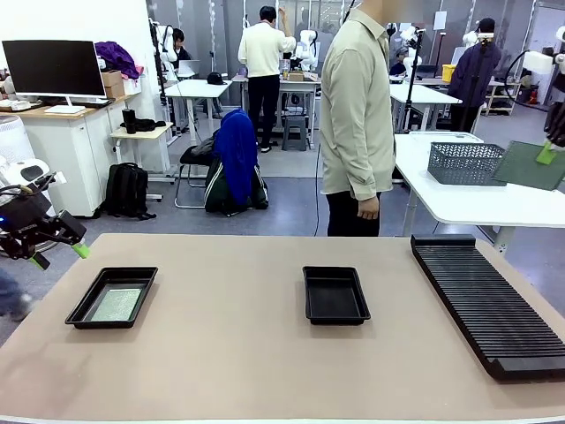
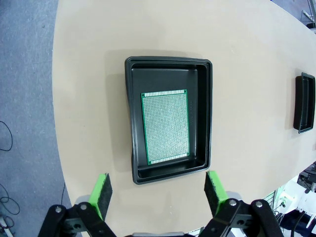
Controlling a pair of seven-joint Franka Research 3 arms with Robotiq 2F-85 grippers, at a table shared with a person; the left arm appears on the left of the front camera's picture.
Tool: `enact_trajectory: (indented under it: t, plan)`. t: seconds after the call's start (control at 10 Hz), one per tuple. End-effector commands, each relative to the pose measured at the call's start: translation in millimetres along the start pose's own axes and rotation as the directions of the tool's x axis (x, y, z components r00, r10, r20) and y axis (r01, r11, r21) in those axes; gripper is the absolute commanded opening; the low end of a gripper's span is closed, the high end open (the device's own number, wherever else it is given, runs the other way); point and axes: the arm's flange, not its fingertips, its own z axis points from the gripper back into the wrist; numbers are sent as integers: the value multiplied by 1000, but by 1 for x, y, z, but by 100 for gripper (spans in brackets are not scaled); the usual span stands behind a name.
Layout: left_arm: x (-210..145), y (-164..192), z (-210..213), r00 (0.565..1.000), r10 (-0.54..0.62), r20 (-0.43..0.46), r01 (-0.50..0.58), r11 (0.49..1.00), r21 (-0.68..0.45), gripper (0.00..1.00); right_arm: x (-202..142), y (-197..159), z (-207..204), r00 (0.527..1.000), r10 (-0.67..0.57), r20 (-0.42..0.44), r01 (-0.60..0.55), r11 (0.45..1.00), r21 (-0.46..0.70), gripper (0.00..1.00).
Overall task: Inspect and transfer BCBs to ESD trays.
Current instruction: Pick up the Blank PCB from the PCB Rack and place it in the right ESD tray.
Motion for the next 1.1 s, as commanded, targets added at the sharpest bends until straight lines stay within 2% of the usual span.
enact_trajectory:
  t: [0.0,0.3,0.6,1.0]
  plan:
    - [1,1,-1,1000,0,9,0,1000,-1,100,20,2,-17,983,-160,94,162,987,-7,2]
    - [1,1,-1,1000,0,9,0,1000,-1,100,51,13,-57,910,-377,171,372,926,65,2]
    - [1,1,-1,1000,0,9,0,1000,-1,100,81,18,-94,810,-555,190,539,832,134,2]
    - [1,1,-1,1000,0,9,0,1000,-1,100,101,17,-145,666,-718,200,667,694,271,2]
